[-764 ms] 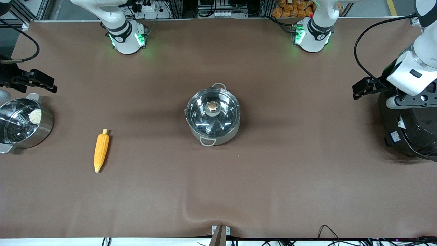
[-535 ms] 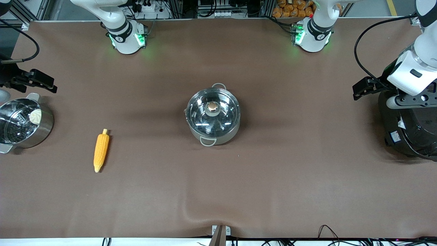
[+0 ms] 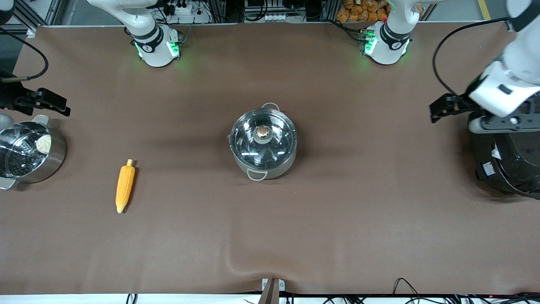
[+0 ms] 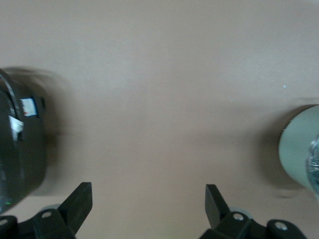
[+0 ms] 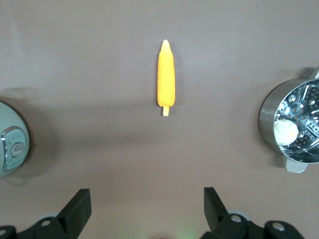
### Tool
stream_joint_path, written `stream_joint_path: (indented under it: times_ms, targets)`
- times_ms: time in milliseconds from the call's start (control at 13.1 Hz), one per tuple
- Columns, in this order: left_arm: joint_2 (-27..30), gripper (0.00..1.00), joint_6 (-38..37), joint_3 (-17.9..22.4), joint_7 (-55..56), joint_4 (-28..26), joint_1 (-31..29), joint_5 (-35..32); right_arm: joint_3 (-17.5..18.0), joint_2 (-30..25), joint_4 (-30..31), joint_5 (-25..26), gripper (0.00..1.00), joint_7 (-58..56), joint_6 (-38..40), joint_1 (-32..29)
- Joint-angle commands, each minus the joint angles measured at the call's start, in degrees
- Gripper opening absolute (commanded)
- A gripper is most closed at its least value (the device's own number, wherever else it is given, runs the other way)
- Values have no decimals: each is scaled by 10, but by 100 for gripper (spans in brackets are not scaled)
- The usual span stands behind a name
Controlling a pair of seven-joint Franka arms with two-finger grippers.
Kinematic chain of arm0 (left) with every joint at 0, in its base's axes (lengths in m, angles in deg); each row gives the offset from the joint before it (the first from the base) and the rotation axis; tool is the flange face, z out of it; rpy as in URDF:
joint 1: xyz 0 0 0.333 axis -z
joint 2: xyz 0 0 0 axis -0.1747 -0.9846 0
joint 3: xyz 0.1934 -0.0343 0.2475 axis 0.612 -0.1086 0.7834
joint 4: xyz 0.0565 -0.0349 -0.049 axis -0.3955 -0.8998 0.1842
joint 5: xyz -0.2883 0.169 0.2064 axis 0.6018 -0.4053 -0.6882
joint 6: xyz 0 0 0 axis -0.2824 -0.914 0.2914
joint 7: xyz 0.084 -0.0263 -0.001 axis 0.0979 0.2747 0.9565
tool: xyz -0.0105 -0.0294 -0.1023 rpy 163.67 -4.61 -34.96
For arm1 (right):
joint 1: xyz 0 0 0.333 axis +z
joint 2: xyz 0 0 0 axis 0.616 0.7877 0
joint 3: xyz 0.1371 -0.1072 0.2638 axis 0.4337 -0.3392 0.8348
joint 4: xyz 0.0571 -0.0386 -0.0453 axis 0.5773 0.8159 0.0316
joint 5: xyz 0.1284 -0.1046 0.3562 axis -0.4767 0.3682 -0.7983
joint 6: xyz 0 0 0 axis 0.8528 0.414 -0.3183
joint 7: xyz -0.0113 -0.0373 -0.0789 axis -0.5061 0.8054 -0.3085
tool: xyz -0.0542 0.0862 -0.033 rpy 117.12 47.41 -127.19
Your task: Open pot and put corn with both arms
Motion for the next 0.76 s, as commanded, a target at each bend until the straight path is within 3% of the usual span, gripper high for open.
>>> stream_joint_path:
  times_ms: [0, 153, 458, 688]
  targets:
    - [-47, 100, -2, -14, 97, 45, 54, 13, 8, 7, 69, 0, 100, -31, -65, -23]
    - [-103, 100, 7, -15, 202, 96, 115, 14, 8, 24, 119, 0, 100, -46, -123, -25]
    - [-181, 100, 110, -12, 447, 110, 230, 14, 7, 119, 121, 2, 100, -68, -181, -30]
    - [-233, 100, 164, -6, 509, 118, 284, 12, 7, 176, 121, 1, 100, -110, -252, -50]
